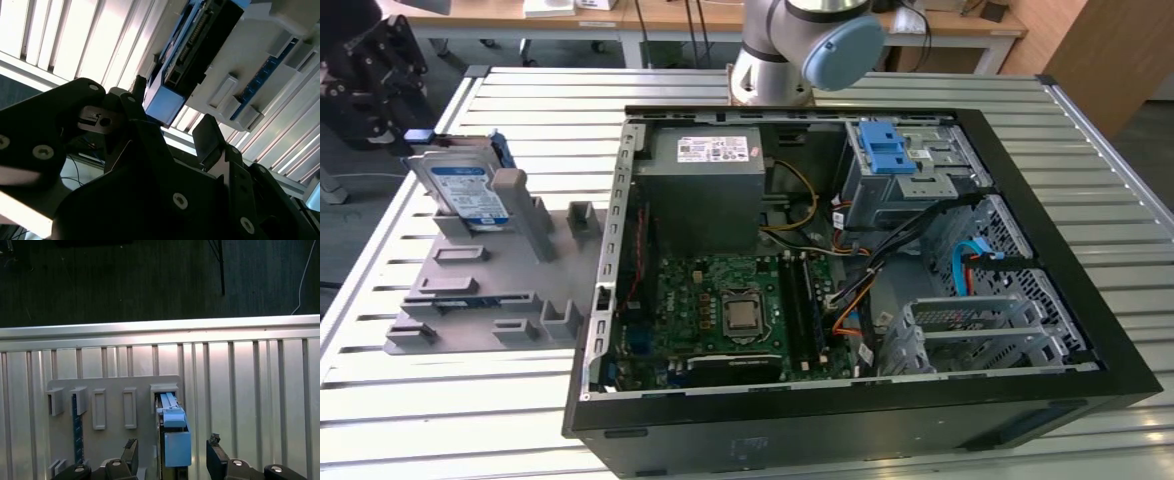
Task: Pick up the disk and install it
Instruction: 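Pick up the disk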
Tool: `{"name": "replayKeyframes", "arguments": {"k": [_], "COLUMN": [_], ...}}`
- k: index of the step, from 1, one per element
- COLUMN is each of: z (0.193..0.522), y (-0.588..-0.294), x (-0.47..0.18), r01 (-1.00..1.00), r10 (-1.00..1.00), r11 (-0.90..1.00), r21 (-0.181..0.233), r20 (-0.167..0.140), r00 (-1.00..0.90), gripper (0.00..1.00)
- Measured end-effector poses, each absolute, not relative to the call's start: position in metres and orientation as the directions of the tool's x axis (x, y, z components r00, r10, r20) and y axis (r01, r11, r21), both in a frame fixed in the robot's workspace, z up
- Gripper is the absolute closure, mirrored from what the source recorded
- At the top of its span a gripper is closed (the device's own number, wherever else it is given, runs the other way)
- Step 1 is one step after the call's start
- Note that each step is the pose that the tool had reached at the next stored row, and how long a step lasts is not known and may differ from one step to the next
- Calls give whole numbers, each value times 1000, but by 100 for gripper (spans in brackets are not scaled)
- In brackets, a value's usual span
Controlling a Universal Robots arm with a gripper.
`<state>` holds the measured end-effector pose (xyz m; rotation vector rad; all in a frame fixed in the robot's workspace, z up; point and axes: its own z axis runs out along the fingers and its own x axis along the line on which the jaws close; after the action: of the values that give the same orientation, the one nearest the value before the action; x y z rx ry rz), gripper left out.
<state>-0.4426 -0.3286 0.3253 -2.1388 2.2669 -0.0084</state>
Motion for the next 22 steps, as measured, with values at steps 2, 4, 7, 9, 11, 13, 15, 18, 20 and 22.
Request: {"name": "replayKeyframes", "arguments": {"k": [2, 4, 7, 9, 11, 13, 15, 18, 20, 22], "z": [325, 325, 325, 324, 324, 323, 322, 321, 319, 317], "y": [-327, -327, -327, -327, -327, -327, -327, -327, -327, -327], "x": [-443, -443, -443, -443, -443, -443, -443, -443, -443, -443], "r01": [-998, -998, -998, -998, -998, -998, -998, -998, -998, -998], "r10": [-998, -998, -998, -998, -998, -998, -998, -998, -998, -998], "r11": [58, 58, 58, 58, 58, 58, 58, 58, 58, 58], "r21": [-21, -21, -21, -21, -21, -21, -21, -21, -21, -21], "r20": [-15, -14, -14, -14, -14, -14, -14, -14, -14, -14], "r00": [-58, -58, -58, -58, -58, -58, -58, -58, -58, -58], "gripper": [35, 35, 35, 35, 35, 35, 35, 43, 50, 50]}}
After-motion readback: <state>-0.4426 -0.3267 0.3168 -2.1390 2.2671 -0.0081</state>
